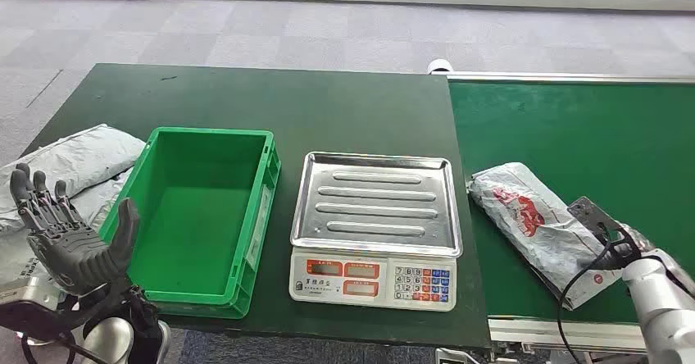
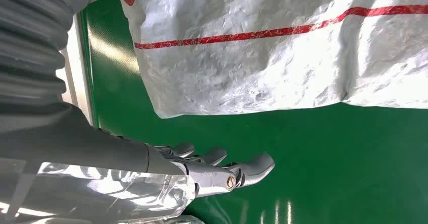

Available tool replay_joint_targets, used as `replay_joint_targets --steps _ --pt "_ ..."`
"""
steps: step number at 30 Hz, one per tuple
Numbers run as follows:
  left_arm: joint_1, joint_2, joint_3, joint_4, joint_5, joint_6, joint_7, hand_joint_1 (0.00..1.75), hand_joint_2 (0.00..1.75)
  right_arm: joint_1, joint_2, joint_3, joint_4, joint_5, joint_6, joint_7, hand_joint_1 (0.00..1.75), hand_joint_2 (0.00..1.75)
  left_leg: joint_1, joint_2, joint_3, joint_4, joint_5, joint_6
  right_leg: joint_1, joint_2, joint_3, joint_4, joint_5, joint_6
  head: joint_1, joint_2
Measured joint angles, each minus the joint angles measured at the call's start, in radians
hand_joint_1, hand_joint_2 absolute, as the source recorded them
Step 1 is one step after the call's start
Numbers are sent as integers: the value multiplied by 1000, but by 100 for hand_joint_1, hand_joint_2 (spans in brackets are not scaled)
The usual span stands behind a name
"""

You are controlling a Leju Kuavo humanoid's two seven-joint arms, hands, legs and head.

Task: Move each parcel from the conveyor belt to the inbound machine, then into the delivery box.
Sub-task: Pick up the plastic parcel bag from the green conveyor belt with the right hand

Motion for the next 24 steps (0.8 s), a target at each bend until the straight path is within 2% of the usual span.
replay_joint_targets --steps 12,16,19,24 --pt "-1 12 0 9 34 -10 -12 0 175 13 12 0 9 -34 9 -42 0 175 0 0 0 0 0 0 0 0 0 0 0 0 0 0" --pt "-3 16 0 9 38 -15 -12 0 175 20 37 0 9 -43 31 -60 175 175 0 1 0 0 0 0 0 1 0 0 0 0 0 0" --pt "-13 20 0 11 39 -35 -5 0 175 32 65 9 9 -36 107 -91 175 175 1 1 0 0 0 0 1 1 0 0 0 0 0 0" --pt "-22 24 0 19 40 -59 -2 0 175 54 96 25 9 -41 122 -133 175 175 2 2 1 0 0 -1 2 3 0 0 0 0 0 0"
